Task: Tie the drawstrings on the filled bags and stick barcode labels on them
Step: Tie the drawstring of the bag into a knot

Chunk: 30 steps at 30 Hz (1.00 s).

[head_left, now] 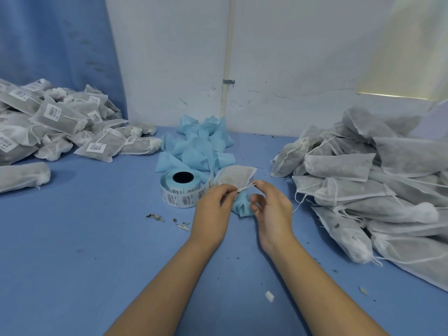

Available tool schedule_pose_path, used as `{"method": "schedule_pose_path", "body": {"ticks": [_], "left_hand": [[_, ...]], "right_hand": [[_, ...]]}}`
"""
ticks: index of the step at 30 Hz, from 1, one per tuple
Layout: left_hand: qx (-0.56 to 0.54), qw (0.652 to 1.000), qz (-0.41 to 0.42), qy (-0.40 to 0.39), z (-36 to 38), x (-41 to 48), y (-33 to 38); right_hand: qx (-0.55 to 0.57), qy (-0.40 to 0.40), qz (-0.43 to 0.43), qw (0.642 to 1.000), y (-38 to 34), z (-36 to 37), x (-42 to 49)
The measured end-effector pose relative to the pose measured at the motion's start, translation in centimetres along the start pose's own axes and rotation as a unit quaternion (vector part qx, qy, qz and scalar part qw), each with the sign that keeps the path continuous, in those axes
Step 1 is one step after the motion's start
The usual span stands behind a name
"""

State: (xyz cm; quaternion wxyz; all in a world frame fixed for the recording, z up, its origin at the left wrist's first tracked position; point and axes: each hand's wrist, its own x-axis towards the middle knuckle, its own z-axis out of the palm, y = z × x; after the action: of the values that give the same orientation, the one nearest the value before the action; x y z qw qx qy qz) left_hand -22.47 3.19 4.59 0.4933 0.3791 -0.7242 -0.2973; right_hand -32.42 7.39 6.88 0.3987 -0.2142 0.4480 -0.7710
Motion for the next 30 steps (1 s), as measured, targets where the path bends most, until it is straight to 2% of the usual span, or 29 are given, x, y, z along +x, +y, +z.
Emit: {"method": "schedule_pose_path", "body": {"ticks": [2,4,6,9,17,19,22,25,30], "left_hand": [[0.004,1.000,0.005,0.003,-0.1,0.0,0.1],[0.003,1.000,0.006,0.009,-0.2,0.0,0.1],[-0.002,1.000,0.004,0.019,-0.3,0.0,0.2],[-0.011,1.000,0.006,0.021,-0.4,0.0,0.5],[-0.025,0.999,0.011,0.017,-0.4,-0.1,0.8],[-0.014,1.000,0.011,0.014,-0.4,-0.1,0.6],[0.015,1.000,0.008,0.011,-0.2,-0.1,0.5],[0.024,1.000,0.007,0.016,-0.2,0.0,0.3],[0.123,0.991,0.040,0.019,-0.3,0.0,0.3]], "right_hand": [[-0.020,-0.004,0.004,1.000,-0.1,0.0,0.1],[-0.015,-0.032,0.047,0.998,-0.3,-0.1,0.3],[0.007,-0.104,0.138,0.985,-0.6,-0.2,0.2],[0.032,-0.222,0.250,0.942,-0.9,-0.2,-0.2],[0.106,-0.332,0.311,0.884,-1.6,-1.5,0.2],[0.101,-0.324,0.296,0.893,-1.5,-1.4,0.2],[0.096,-0.237,0.237,0.937,-1.3,-1.0,0.4],[0.135,-0.172,0.188,0.957,-1.1,-0.9,0.7],[0.131,-0.180,0.165,0.961,-0.9,-0.4,0.4]]}}
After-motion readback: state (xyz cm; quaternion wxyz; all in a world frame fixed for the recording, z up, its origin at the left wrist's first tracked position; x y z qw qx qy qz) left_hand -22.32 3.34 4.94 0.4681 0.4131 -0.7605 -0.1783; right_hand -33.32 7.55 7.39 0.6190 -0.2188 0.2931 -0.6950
